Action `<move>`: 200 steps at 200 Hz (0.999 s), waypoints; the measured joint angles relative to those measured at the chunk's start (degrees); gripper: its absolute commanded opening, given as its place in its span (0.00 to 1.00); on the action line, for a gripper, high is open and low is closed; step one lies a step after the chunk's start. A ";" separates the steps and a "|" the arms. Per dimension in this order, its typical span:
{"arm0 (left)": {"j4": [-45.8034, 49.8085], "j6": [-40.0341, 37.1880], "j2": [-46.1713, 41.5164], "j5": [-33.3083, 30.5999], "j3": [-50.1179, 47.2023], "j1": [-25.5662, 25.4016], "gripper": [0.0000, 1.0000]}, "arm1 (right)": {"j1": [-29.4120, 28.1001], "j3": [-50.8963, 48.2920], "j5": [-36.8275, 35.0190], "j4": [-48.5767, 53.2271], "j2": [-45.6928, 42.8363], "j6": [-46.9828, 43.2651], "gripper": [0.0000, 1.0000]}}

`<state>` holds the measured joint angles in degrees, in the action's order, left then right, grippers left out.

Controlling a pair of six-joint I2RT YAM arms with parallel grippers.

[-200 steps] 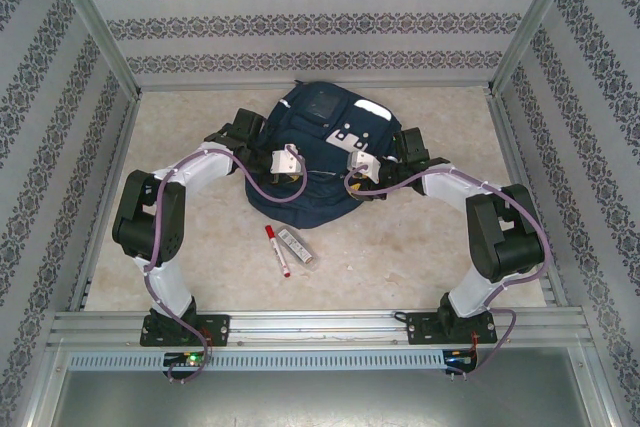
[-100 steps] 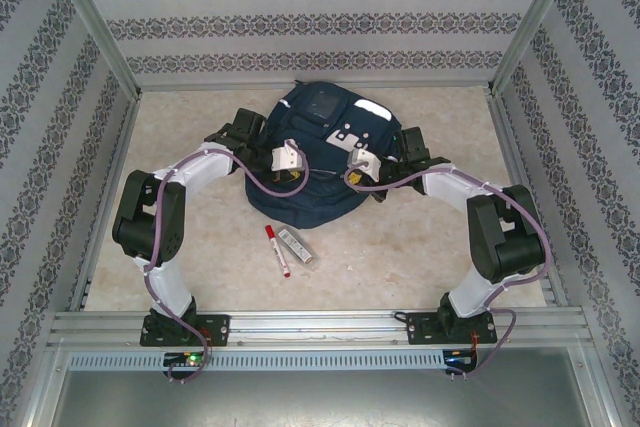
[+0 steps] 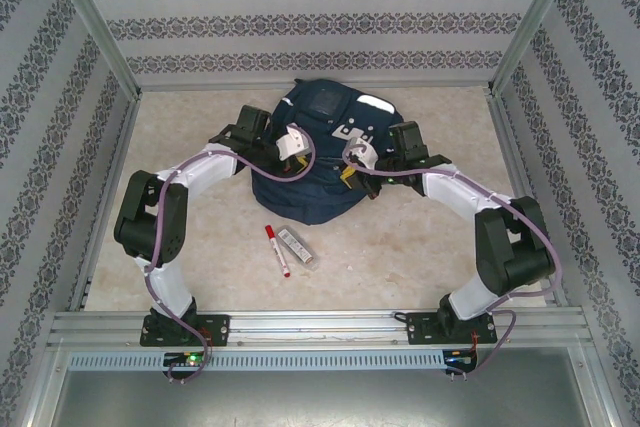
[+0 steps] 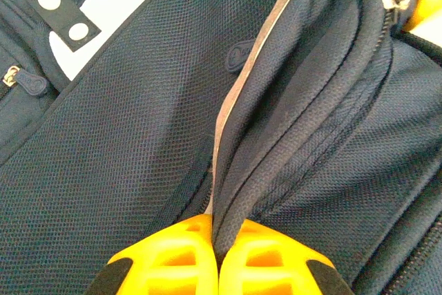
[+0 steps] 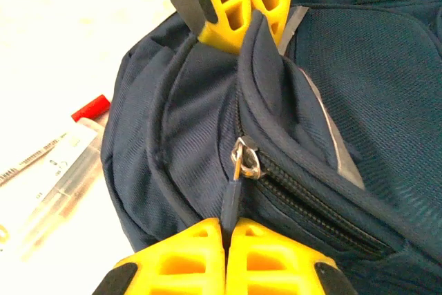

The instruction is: Pack books, pencil case, and school supplies into a backpack

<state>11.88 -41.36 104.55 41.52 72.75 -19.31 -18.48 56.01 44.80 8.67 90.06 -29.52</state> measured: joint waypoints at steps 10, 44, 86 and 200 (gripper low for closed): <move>-0.66 1.14 0.24 -0.20 0.00 -0.31 0.00 | -0.55 -0.44 -0.83 -0.79 -0.57 4.22 0.00; -5.25 7.37 2.01 -1.09 -0.04 -1.79 0.00 | -2.19 -2.64 -3.56 -5.99 -0.81 23.15 0.00; -15.28 18.53 3.98 -2.32 -1.64 -2.05 0.21 | -2.34 -4.46 -4.70 -17.25 3.32 50.16 0.00; -12.33 49.81 -14.45 -5.77 -9.55 -2.03 0.49 | -5.33 -7.45 -2.51 -26.49 7.67 82.31 0.33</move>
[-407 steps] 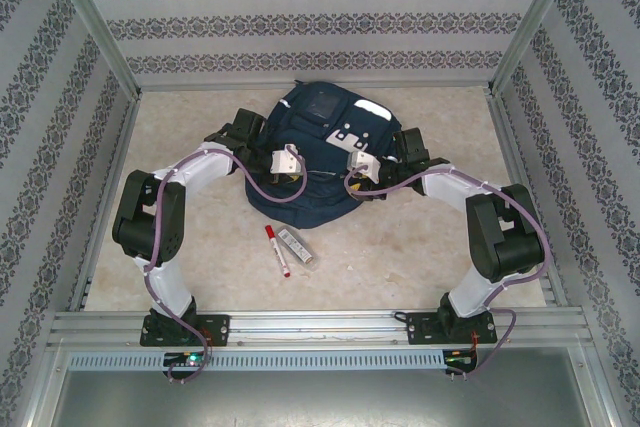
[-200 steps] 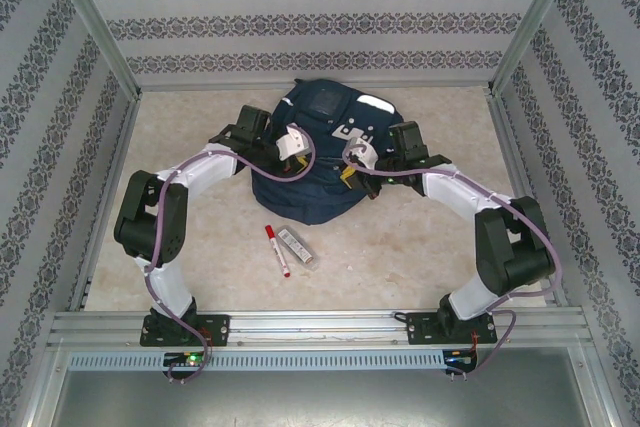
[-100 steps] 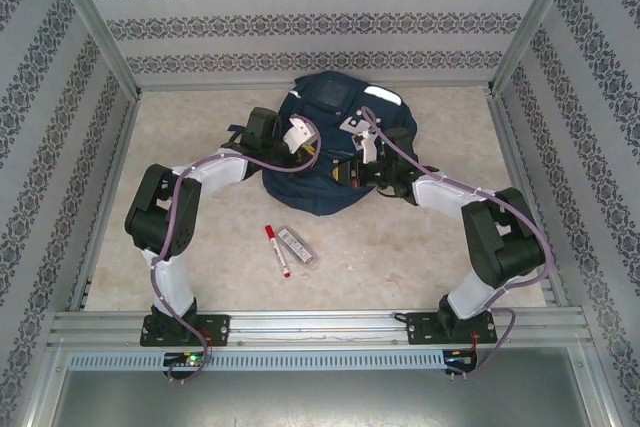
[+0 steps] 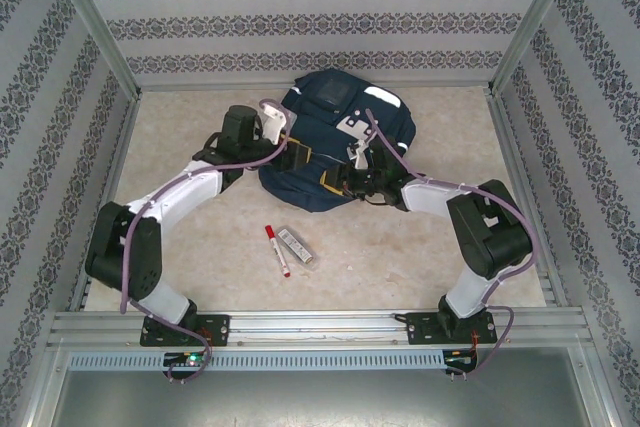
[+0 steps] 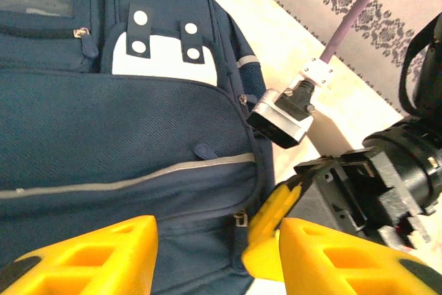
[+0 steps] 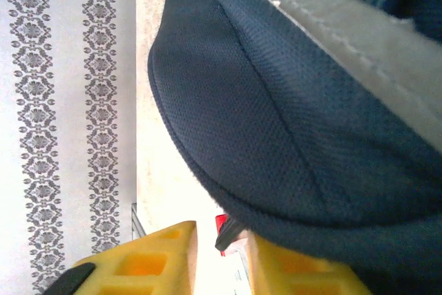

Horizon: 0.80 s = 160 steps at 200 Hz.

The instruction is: Pack books, pencil case, and school supplies into a backpack

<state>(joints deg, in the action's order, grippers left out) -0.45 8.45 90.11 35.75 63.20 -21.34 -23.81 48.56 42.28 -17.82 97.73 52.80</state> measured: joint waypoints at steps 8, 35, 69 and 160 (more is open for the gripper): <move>0.48 1.90 0.13 -1.05 -0.02 -0.57 0.48 | 0.22 -0.37 -0.44 1.22 -1.05 -0.33 0.36; 5.20 7.72 2.78 -5.46 1.03 -3.45 0.47 | 1.22 -0.57 -4.52 9.44 -7.23 -4.98 0.41; 9.81 10.99 4.35 -11.56 1.90 -8.76 0.46 | 1.33 0.33 -14.08 21.51 -16.04 -17.14 0.51; 18.49 5.16 10.58 -25.33 10.88 -16.79 0.46 | 7.65 -0.39 -36.65 22.56 -31.23 -49.77 0.98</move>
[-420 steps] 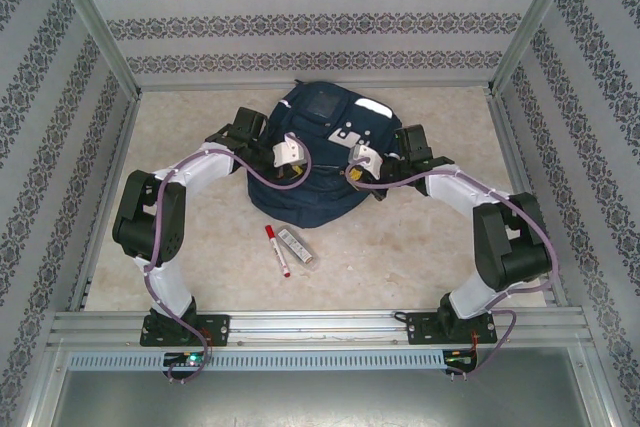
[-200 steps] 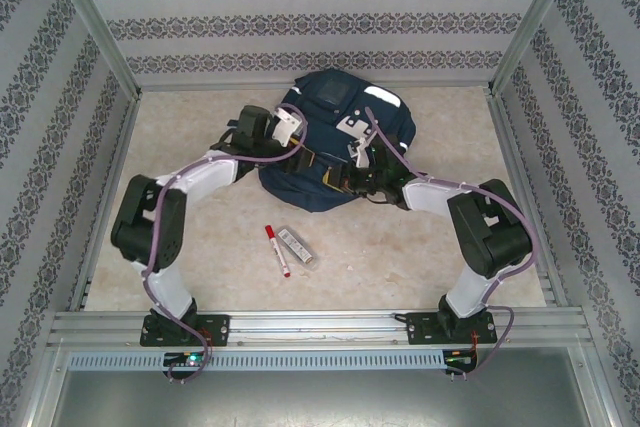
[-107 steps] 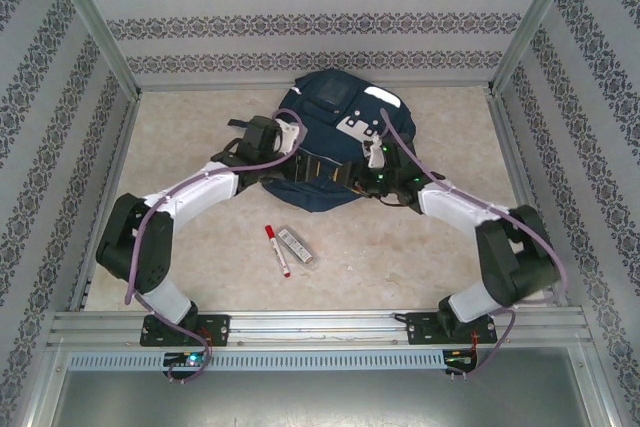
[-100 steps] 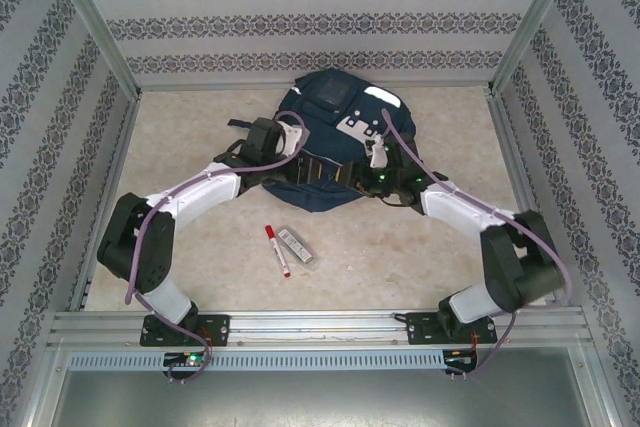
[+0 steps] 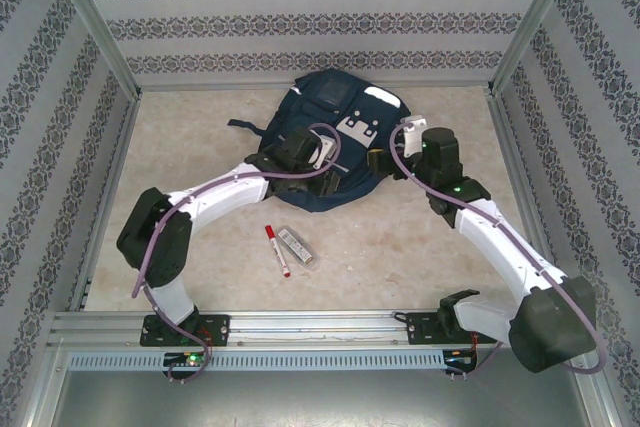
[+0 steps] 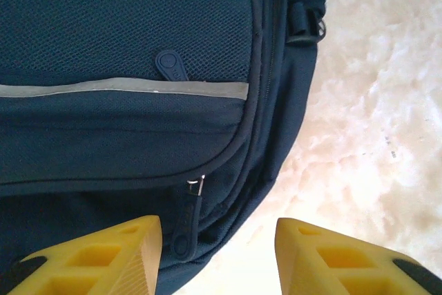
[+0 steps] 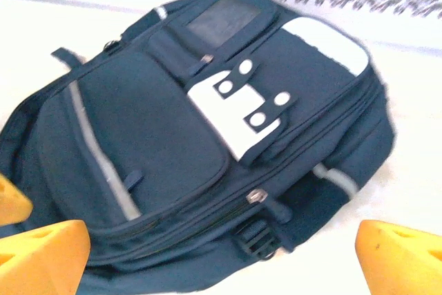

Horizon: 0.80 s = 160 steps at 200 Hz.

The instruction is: Pack books, pencil case, and school supplies into a backpack

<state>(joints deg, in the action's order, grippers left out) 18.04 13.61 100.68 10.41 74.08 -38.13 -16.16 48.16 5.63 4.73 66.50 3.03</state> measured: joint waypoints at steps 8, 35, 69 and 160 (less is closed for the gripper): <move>1.01 -0.42 1.09 -0.63 1.11 -0.15 0.47 | 0.85 0.00 0.46 -0.42 0.13 -0.98 0.98; 5.22 -1.49 4.59 -2.16 4.61 -0.66 0.47 | 1.81 0.00 2.89 -0.68 1.53 -3.08 0.98; 10.12 -2.54 7.43 -4.52 8.00 -1.57 0.48 | 1.79 0.66 5.73 -0.96 3.54 -3.45 0.98; 15.06 -6.86 13.51 -9.38 12.79 -2.38 0.00 | 1.81 1.81 15.19 -5.35 9.33 -13.99 0.86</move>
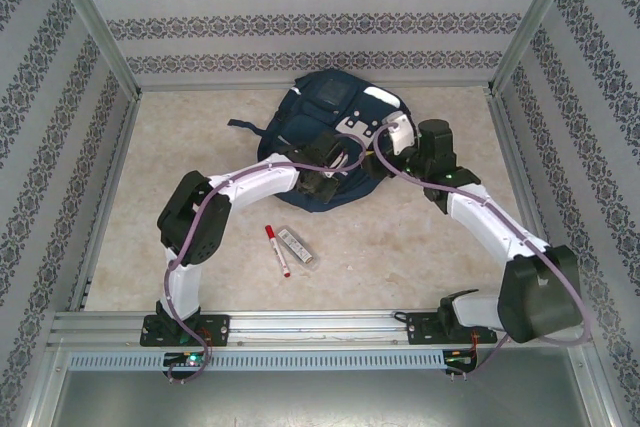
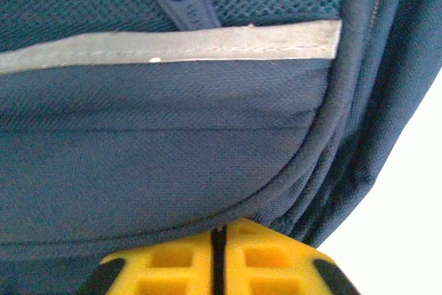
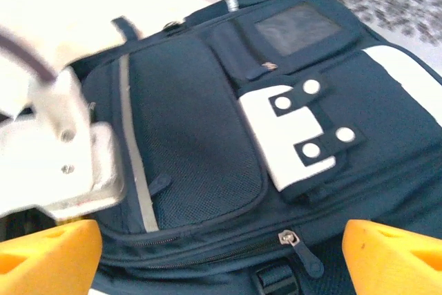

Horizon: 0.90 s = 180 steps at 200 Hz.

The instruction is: Pack books, pencil case, and school supplies into a backpack

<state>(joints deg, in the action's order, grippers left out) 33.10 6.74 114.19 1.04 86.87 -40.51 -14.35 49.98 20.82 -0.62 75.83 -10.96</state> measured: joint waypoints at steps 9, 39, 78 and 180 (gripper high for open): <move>0.15 -0.57 -0.02 0.02 0.26 0.00 0.00 | 0.00 0.09 2.16 -0.04 1.27 -3.85 0.86; 0.31 -2.51 -0.76 1.05 0.17 0.02 0.00 | 0.92 0.17 15.61 1.33 4.44 -17.86 0.82; -1.36 -5.31 -4.94 6.03 -2.93 0.50 0.00 | 0.22 0.87 27.61 1.07 10.01 -29.27 0.77; -10.34 -4.59 -11.96 18.21 -12.31 4.15 0.00 | -1.92 0.85 27.93 -4.83 15.52 -41.79 0.73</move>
<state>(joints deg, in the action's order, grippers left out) 22.76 2.15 102.24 19.25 74.56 -36.36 -16.27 50.83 48.75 -5.45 91.35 -52.75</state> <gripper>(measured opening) 0.051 0.751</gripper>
